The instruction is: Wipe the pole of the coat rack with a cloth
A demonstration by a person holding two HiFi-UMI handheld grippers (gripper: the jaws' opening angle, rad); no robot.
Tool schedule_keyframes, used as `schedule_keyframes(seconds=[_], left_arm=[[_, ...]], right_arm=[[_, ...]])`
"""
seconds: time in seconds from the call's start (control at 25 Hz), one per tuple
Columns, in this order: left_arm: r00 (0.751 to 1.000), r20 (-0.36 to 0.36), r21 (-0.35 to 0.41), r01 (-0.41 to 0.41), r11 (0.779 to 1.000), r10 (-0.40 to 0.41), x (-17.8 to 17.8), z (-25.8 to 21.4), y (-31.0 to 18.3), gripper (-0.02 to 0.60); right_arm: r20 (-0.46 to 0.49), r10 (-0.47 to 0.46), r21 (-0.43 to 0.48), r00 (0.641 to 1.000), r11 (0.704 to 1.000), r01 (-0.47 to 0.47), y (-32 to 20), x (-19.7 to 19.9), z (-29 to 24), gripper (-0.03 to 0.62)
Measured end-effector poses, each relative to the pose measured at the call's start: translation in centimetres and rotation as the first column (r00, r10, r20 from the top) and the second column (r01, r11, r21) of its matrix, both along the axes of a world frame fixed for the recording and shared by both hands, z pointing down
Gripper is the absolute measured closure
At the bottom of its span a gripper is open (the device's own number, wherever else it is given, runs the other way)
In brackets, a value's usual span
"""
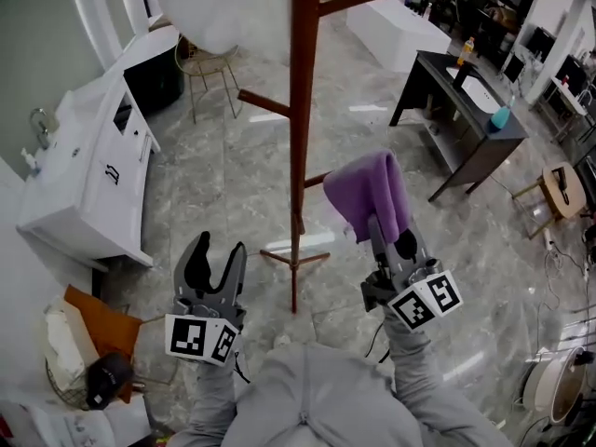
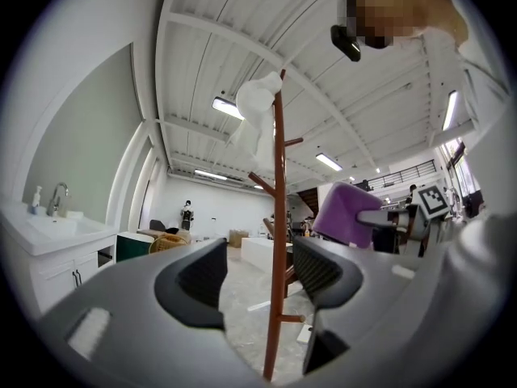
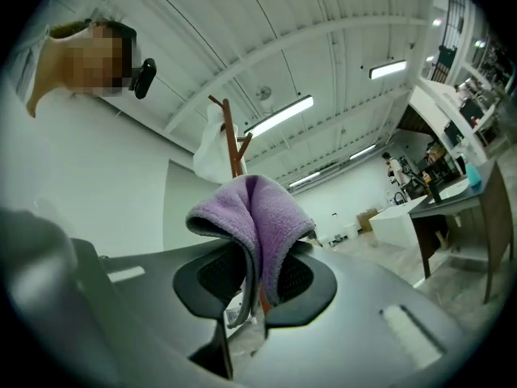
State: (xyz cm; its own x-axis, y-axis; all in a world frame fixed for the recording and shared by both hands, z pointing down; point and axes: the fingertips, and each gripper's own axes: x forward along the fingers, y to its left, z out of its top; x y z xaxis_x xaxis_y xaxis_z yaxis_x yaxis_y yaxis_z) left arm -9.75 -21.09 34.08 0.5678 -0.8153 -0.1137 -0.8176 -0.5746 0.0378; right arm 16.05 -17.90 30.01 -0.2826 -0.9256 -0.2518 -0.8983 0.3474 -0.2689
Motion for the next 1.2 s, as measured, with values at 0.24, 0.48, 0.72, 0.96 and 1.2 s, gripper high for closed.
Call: schedule_keyframes(seconds=[0.24,0.48,0.72,0.96,1.2], left_arm=[[1.0,0.007,0.013,0.025,1.0,-0.026,0.0,-0.6,0.5,0.305],[0.999,0.007,0.022,0.034,0.999,-0.034,0.6,-0.9,1.0,0.305],[0.999,0.007,0.03,0.045,0.999,-0.046,0.9,-1.1,1.5,0.305],[0.998,0.004,0.032,0.056,0.998,-0.056,1.0,-1.0,1.8,0.305],[0.998,0.003,0.029,0.066,0.997,-0.066,1.0,-1.0,1.9,0.305]], right_arm=[[-0.012,0.069,-0.042,0.998,0.997,-0.069,0.3,2.8,1.9,0.533],[-0.026,0.081,-0.059,0.996,0.995,-0.082,0.3,3.7,2.9,0.533],[-0.059,0.077,-0.061,0.995,0.995,-0.081,0.4,3.7,3.0,0.533],[-0.079,0.066,-0.058,0.995,0.996,-0.07,0.4,3.7,3.5,0.534],[-0.083,0.062,-0.066,0.995,0.996,-0.068,0.3,3.8,3.4,0.534]])
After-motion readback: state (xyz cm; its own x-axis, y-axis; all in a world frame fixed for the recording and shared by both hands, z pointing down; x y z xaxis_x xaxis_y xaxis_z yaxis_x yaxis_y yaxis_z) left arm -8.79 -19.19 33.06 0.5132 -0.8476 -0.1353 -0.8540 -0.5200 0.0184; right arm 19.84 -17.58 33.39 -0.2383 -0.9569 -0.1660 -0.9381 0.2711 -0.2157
